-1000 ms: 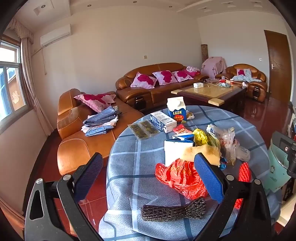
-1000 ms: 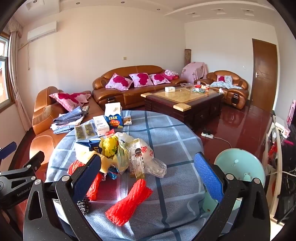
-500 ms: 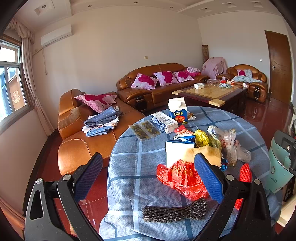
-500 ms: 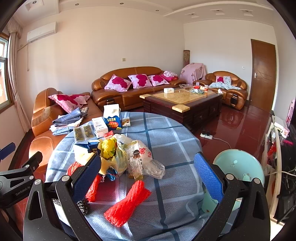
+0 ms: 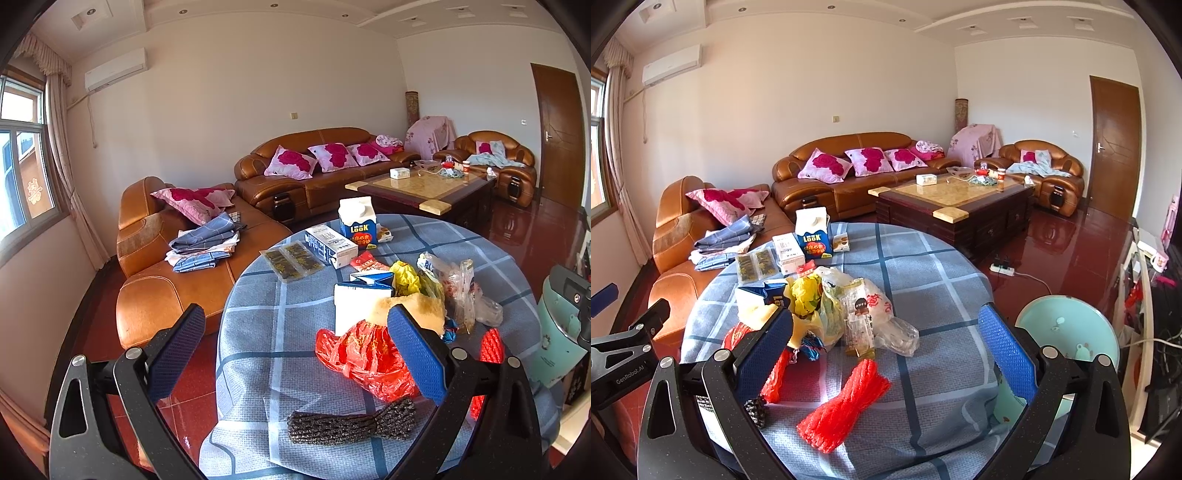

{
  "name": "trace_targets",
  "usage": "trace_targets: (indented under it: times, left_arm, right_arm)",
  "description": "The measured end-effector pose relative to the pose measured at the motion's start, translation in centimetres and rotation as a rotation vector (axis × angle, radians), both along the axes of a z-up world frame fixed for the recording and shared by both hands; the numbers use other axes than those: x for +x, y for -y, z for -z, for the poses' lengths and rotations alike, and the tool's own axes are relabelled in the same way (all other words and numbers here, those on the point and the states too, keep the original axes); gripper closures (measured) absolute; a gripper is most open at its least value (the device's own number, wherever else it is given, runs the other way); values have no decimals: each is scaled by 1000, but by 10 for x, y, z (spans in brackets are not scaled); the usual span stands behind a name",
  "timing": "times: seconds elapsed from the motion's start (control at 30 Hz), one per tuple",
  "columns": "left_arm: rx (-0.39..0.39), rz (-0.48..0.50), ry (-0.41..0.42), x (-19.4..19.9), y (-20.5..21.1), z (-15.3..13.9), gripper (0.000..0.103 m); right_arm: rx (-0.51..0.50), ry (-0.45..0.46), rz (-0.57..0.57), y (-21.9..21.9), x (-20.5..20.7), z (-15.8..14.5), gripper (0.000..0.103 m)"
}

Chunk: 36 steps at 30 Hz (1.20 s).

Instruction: Collect trash

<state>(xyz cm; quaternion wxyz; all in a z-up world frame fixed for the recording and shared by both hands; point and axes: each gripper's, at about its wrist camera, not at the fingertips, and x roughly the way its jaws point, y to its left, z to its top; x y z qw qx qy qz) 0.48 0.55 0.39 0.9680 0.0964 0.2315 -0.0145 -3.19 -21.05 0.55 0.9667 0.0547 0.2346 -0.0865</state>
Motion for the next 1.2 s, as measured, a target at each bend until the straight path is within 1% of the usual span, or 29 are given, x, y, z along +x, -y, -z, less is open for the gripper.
trace_targets:
  times: [1.2]
  left_arm:
    - [-3, 1, 7, -1, -2, -2, 6]
  right_arm:
    - [5, 5, 0, 0, 0, 1, 5]
